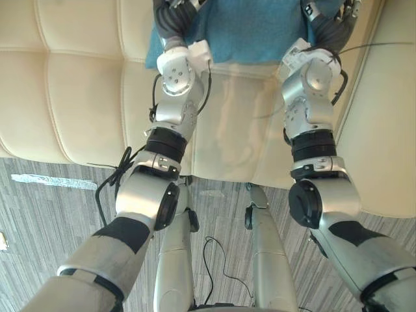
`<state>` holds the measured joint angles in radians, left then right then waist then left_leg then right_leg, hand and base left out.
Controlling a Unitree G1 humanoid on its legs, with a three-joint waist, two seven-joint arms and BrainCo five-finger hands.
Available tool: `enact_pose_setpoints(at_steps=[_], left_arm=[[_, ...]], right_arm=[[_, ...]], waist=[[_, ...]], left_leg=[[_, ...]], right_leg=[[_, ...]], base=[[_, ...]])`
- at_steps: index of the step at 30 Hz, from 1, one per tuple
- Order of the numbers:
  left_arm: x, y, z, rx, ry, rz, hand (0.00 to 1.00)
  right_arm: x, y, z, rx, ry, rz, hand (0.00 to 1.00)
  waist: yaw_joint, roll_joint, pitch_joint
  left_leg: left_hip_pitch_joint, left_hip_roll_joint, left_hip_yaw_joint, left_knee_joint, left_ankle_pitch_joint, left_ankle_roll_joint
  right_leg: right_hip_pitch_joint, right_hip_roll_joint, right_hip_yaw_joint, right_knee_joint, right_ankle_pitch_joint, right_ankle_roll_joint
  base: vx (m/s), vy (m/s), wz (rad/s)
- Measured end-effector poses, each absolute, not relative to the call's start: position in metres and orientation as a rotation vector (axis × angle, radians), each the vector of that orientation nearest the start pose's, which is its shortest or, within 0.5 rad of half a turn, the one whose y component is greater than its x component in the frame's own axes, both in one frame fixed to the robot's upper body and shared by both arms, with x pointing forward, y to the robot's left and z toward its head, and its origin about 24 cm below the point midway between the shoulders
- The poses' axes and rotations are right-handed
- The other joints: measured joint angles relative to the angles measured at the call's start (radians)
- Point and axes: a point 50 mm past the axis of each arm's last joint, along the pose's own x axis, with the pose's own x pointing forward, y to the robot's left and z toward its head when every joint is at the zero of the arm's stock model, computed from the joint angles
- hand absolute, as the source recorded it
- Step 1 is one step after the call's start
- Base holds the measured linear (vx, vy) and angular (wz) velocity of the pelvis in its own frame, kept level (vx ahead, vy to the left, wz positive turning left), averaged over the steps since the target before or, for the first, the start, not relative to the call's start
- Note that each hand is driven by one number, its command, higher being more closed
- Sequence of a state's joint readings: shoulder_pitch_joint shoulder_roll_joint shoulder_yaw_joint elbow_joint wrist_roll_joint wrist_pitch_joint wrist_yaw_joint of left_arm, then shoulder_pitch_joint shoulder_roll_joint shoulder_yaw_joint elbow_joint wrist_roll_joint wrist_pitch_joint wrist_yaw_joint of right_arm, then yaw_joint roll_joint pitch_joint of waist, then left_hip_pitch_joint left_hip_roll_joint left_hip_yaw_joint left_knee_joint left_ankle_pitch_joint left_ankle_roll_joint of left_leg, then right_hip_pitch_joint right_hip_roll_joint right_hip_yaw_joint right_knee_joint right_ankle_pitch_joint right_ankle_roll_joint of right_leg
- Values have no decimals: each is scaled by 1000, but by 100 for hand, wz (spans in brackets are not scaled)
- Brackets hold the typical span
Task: Pick up cushions and gather them together orderly.
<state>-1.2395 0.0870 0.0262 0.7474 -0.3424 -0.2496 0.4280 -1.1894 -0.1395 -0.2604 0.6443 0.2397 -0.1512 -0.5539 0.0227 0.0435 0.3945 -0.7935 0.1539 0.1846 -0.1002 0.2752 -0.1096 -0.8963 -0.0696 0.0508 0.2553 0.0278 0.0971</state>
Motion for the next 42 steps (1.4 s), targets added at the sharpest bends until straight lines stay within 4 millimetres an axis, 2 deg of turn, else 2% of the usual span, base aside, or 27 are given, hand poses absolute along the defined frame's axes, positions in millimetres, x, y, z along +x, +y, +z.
enact_pose_setpoints(at_steps=[2, 4, 5, 6, 8, 9, 11, 12, 14, 16, 17, 18, 19, 21, 22, 24, 26, 30, 33, 35, 38, 40, 41, 42], left_arm=[[395, 112, 286, -357, -590, 181, 0], [393, 128, 267, -346, -569, 218, 0], [391, 142, 255, -319, -563, 236, 0], [390, 149, 251, -308, -563, 246, 0], [383, 176, 233, -259, -552, 296, 0], [377, 192, 217, -225, -533, 317, 0], [370, 201, 199, -198, -505, 323, 0], [362, 204, 179, -179, -470, 314, 0], [345, 202, 146, -154, -406, 285, 0], [320, 192, 86, -135, -239, 242, 0], [315, 190, 76, -136, -208, 237, 0], [304, 185, 56, -133, -142, 219, 0], [286, 177, 28, -132, -38, 197, 0], [265, 171, -1, -117, 73, 171, 0], [248, 168, -25, -110, 176, 163, 0], [232, 167, -48, -86, 279, 146, 0], [207, 164, -78, -61, 433, 135, 0], [178, 166, -110, -16, 617, 142, 0], [161, 171, -125, -3, 715, 177, 0], [154, 175, -130, 7, 754, 192, 0], [151, 179, -133, 21, 776, 198, 0], [152, 181, -132, 33, 777, 197, 0], [153, 179, -132, 19, 773, 207, 0], [155, 178, -132, -1, 768, 223, 0]], right_arm=[[385, -180, 273, 404, -564, -492, 0], [376, -205, 243, 364, -539, -549, 0], [367, -224, 226, 327, -530, -581, 0], [362, -232, 219, 312, -528, -595, 0], [342, -261, 194, 254, -518, -650, 0], [328, -276, 172, 210, -479, -680, 0], [315, -285, 154, 177, -447, -692, 0], [301, -289, 132, 141, -390, -696, 0], [281, -286, 104, 129, -321, -686, 0], [253, -277, 57, 101, -169, -678, 0], [248, -275, 50, 100, -144, -676, 0], [240, -270, 37, 97, -94, -659, 0], [226, -261, 17, 80, -15, -633, 0], [212, -251, -4, 69, 79, -592, 0], [202, -240, -26, 66, 176, -553, 0], [191, -230, -49, 75, 291, -513, 0], [172, -216, -79, 109, 444, -484, 0], [146, -203, -112, 129, 641, -461, 0], [126, -199, -129, 160, 754, -479, 0], [119, -200, -134, 168, 795, -495, 0], [120, -199, -135, 172, 805, -494, 0], [123, -197, -137, 173, 817, -486, 0], [128, -197, -135, 174, 805, -482, 0], [134, -194, -133, 175, 793, -468, 0]], waist=[[-2, 0, 0], [-3, -2, -1], [-7, -6, -3], [-8, -11, -6], [-14, -16, -4], [-15, -21, -6], [-15, -24, -7], [-16, -26, -9], [-14, -45, -25], [-14, -78, -75], [-13, -83, -84], [-13, -91, -97], [-13, -100, -120], [-11, -102, -159], [-11, -100, -197], [-9, -95, -226], [-6, -82, -273], [1, -62, -322], [2, -62, -355], [9, -64, -358], [16, -76, -359], [17, -80, -349], [21, -63, -350], [31, -43, -339]], left_leg=[[22, 2, -1, 0, 0, 0], [52, 4, -4, 0, 0, 0], [68, 3, -6, 0, 0, 0], [74, 0, -5, 0, 0, 0], [101, -2, -14, 0, 0, 0], [125, -4, -17, 0, -1, 0], [157, -3, -21, 0, -5, 2], [191, -1, -29, 0, -10, 3], [244, -1, -29, 1, -30, 7], [306, -3, -30, 5, -48, 6], [318, -4, -30, 5, -52, 7], [346, -6, -31, 5, -58, 5], [390, -10, -32, 13, -75, 5], [434, -14, -31, 18, -87, 1], [472, -15, -27, 23, -100, -1], [513, -15, -21, 40, -124, -6], [571, -12, -4, 54, -151, -10], [650, -9, 23, 48, -175, -15], [696, -5, 44, 25, -178, -17], [724, -6, 65, 11, -178, -18], [727, -7, 90, 20, -183, -18], [703, 12, 108, 80, -212, -9], [675, 49, 108, 126, -234, -3], [649, 74, 109, 162, -240, 3]], right_leg=[[26, 0, -9, 0, 0, 0], [50, 1, -16, 17, -2, 0], [61, 2, -20, 31, -10, 1], [63, 0, -20, 42, -19, -2], [93, 1, -24, 53, -41, -4], [119, 3, -28, 54, -50, -6], [154, 3, -35, 54, -64, -13], [192, 5, -41, 55, -70, -15], [244, 4, -43, 57, -88, -17], [310, 2, -47, 55, -108, -19], [322, 0, -47, 55, -113, -20], [352, -2, -49, 55, -118, -20], [403, -8, -52, 51, -130, -20], [454, -13, -54, 40, -139, -18], [499, -15, -54, 23, -143, -19], [555, -17, -55, 1, -146, -20], [621, -17, -46, -29, -147, -20], [693, -14, -30, -67, -145, -21], [734, -7, -14, -107, -131, -20], [758, -5, 5, -137, -112, -17], [759, -5, 26, -145, -86, -11], [730, 1, -5, -99, -57, 2], [711, 22, -26, -84, -14, 13], [647, 15, -57, 152, -105, -18]], base=[[-8, -9, 5], [-10, -12, 8], [-13, -12, 9], [-16, -18, 14], [-18, -36, 15], [-16, -41, 11], [-12, -49, 11], [-6, -65, 12], [11, -64, 7], [37, -60, 7], [60, -35, 9], [88, -28, 9], [136, -39, 11], [122, -21, 5], [123, -7, -3], [113, -5, -8], [78, -2, -17], [40, 8, -19], [45, 1, -19], [50, 15, -32], [44, 20, -32], [-17, -6, -29], [-99, -23, -24], [-99, -29, -1]])
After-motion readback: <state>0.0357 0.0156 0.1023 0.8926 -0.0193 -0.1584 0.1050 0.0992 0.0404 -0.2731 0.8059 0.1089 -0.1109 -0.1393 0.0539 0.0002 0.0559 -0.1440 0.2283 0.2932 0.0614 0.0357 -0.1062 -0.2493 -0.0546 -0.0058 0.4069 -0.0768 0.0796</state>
